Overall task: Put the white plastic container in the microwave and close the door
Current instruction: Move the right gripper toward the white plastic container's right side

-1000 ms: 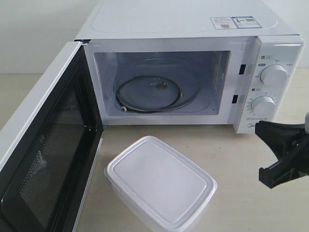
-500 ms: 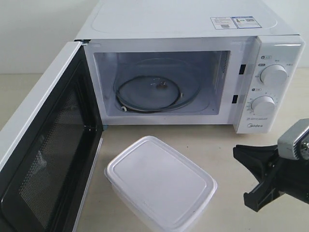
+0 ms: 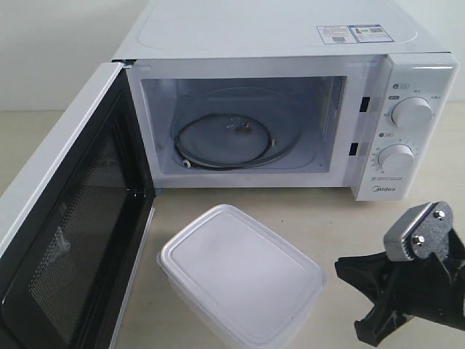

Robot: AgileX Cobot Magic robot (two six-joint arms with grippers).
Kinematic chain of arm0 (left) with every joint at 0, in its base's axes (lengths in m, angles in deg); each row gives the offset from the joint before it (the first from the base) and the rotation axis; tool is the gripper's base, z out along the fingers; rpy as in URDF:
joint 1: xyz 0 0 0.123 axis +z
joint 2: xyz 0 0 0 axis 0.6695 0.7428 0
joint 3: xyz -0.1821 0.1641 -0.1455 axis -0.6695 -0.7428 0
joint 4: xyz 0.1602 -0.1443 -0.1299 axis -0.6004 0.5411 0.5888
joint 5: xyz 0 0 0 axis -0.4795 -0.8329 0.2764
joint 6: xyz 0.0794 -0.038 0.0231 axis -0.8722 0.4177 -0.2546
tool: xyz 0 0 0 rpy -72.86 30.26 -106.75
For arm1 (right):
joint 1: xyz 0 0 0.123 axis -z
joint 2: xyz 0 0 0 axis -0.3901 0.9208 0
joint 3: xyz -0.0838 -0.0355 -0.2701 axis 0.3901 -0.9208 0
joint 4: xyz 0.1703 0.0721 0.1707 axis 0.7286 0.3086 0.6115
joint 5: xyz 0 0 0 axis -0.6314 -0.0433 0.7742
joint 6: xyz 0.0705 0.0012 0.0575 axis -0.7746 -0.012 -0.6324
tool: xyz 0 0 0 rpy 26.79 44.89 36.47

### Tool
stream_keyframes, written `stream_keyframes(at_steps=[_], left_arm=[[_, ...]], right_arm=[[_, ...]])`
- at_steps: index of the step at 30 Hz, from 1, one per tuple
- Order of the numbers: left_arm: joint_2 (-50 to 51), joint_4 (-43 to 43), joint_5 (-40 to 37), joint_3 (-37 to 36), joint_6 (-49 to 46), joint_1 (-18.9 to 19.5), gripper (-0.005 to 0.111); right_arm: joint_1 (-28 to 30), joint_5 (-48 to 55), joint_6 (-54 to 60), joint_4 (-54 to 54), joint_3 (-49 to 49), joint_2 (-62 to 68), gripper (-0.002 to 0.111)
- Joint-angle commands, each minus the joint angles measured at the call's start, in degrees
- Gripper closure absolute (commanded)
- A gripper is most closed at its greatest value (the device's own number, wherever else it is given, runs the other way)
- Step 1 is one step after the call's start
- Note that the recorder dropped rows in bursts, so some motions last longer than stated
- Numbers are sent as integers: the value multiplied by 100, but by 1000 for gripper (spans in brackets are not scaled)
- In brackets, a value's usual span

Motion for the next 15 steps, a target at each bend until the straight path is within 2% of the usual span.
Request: stream_keyframes(at_steps=[1,5,11,15], left_arm=[[-40,-153,61,18,73,9,103],[-40,-153,61,18,73,9,103],[-40,-153,61,18,73,9,103],[-40,-153,61,18,73,9,103]], right_arm=[[-532,392,146,-70,227,11,108],[-998,615,415,444,330,11,108],[-1593,787,429,423,383,11,108],[-1982,1295,580,423,383,-167,108]])
